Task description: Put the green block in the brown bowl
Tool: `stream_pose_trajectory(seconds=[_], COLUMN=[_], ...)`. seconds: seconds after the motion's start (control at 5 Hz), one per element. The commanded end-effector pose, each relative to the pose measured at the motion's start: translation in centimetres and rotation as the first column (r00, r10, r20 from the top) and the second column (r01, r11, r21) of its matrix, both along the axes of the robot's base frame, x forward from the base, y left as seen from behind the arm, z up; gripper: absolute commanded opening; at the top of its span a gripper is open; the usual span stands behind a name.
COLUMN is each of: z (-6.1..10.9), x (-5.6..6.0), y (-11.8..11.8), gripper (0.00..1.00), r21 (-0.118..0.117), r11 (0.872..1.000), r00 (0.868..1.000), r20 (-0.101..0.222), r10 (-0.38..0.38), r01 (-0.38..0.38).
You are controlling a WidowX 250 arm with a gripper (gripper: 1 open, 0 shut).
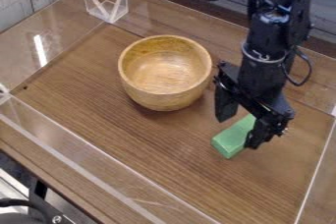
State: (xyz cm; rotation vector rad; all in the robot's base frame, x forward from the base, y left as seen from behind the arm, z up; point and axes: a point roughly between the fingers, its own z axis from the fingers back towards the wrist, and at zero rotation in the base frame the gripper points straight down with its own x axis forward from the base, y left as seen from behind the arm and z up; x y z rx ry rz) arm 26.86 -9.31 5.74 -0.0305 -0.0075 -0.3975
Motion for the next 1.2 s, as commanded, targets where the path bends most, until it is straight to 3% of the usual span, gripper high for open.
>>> stream_pose_trajectory(seconds=[0.0,0.2,0.6,1.0], z=[1.2,1.1,1.7,1.6], x=[0.3,0.3,0.5,1.3], y=[-0.9,-1.2,1.1,2.8], gripper=[1.00,1.00,1.00,1.00], r21=[-0.018,-0.017,-0.008,0.011], r11=[0.998,0.995,0.981,0.987], r00=[0.995,0.990,0.969,0.962], r20=[0.074,0.106,0.156,0.223], r10=[-0.062,-0.092,-0.192,-0.157], r01=[0.064,0.095,0.195,0.158])
